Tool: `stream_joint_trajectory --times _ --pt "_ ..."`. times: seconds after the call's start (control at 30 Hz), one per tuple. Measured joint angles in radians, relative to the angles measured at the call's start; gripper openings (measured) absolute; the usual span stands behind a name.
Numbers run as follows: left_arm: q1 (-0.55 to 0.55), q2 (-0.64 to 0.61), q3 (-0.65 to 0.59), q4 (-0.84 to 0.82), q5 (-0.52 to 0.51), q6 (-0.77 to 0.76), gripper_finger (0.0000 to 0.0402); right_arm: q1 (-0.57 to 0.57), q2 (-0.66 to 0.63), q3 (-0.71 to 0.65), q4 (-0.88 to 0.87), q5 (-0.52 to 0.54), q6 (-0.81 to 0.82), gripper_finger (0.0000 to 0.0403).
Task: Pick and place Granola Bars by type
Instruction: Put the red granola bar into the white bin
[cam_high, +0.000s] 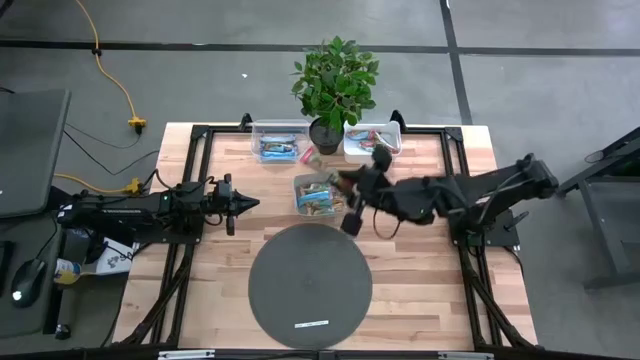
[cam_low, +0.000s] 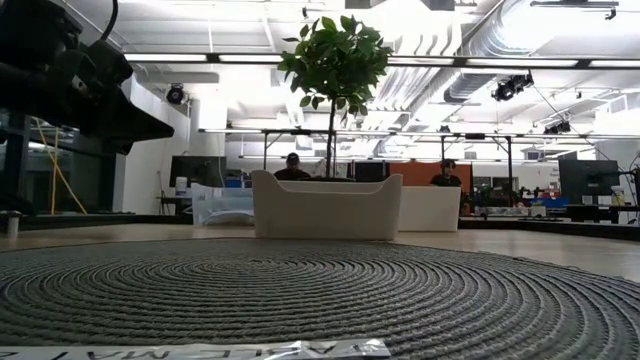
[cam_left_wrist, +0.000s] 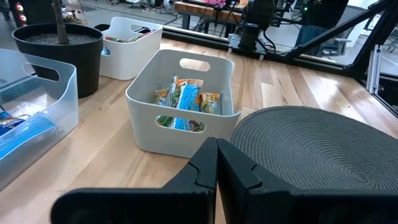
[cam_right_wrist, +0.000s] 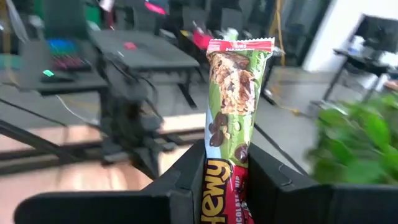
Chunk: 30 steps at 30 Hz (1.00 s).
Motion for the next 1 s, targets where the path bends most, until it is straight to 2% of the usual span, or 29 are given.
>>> stream_joint_trajectory --times 0.43,0.67,0.83,1.0 --pt "0.000 0.000 0.000 0.000 -0.001 0.000 0.0001 -0.218 -0.175 0.000 -0.639 -0.018 0.275 0.0074" --pt "0.000 0.000 0.000 0.000 -0.001 0.000 0.0001 -0.350 -0.220 0.000 -0.935 -0.090 0.381 0.0074" --pt "0.000 0.000 0.000 0.000 -0.001 0.000 0.0001 -0.438 -0.215 0.000 -1.134 -0.144 0.399 0.0074" --pt "0.000 0.000 0.000 0.000 -0.001 0.000 0.0001 -0.524 -0.213 0.000 -1.191 -0.149 0.334 0.0074"
